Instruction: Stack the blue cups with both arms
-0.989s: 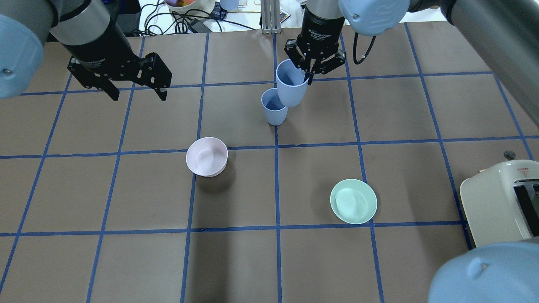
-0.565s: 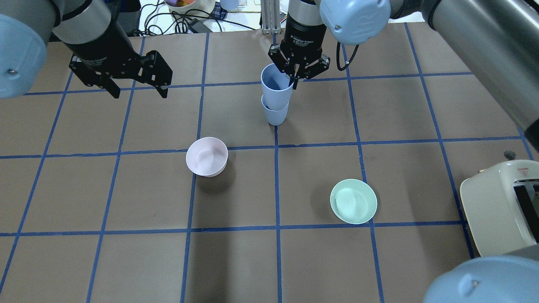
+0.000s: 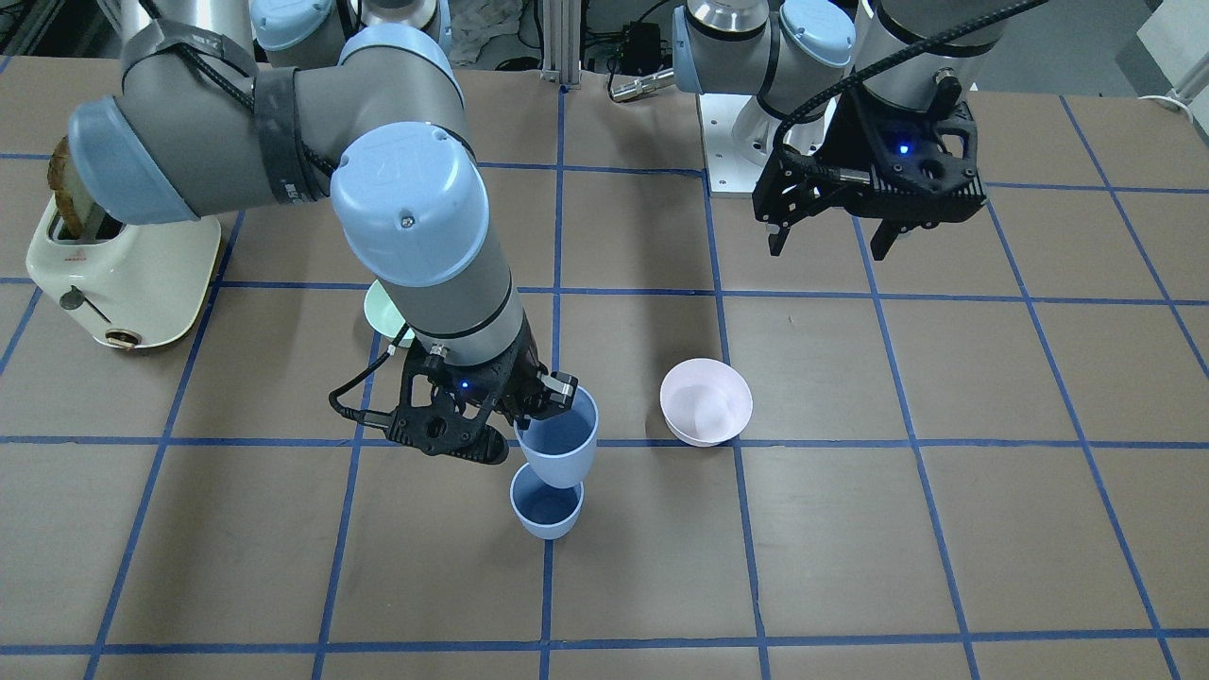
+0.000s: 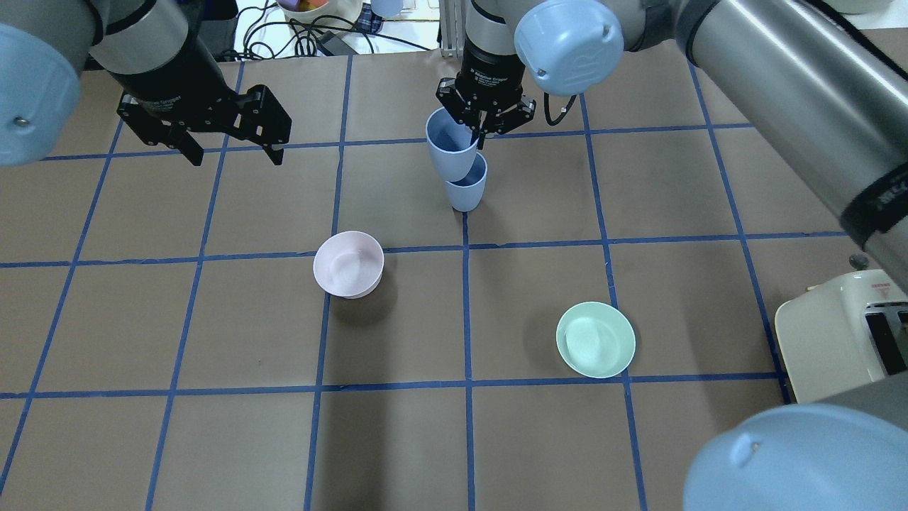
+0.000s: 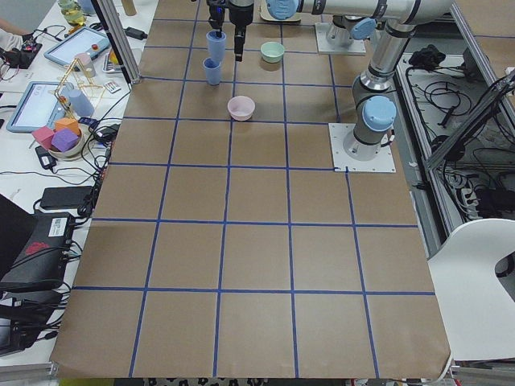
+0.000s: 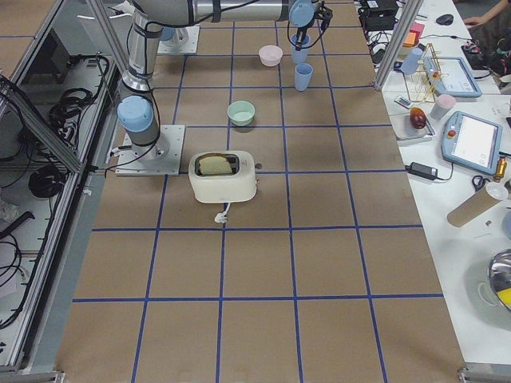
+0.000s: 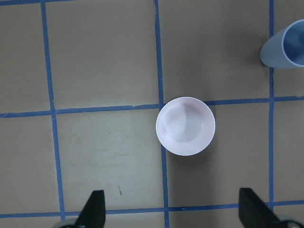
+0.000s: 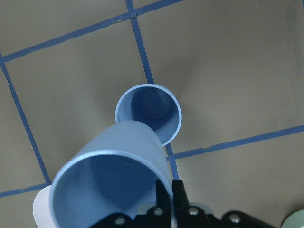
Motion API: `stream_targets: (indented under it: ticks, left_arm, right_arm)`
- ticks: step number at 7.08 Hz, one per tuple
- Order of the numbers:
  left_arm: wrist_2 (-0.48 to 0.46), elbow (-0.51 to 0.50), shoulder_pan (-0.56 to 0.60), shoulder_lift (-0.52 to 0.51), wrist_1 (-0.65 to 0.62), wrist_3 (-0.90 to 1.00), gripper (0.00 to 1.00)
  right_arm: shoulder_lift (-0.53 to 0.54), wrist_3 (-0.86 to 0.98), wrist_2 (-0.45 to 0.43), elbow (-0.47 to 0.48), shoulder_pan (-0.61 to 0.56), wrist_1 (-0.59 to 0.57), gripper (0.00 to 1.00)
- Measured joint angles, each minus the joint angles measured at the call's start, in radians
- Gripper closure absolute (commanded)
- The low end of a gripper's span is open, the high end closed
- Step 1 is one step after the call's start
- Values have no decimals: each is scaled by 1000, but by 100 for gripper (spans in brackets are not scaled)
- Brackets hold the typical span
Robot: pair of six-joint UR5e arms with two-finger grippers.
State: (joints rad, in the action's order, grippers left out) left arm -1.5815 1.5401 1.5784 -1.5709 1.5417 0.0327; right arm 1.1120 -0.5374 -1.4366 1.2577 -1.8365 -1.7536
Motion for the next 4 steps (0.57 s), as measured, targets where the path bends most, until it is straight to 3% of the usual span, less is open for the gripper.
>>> stream_targets:
  ticks: [4]
  left_arm:
    - [0, 1, 2, 0, 0, -1, 0]
  right_arm:
    - [-14, -6, -12, 2, 35, -43, 100]
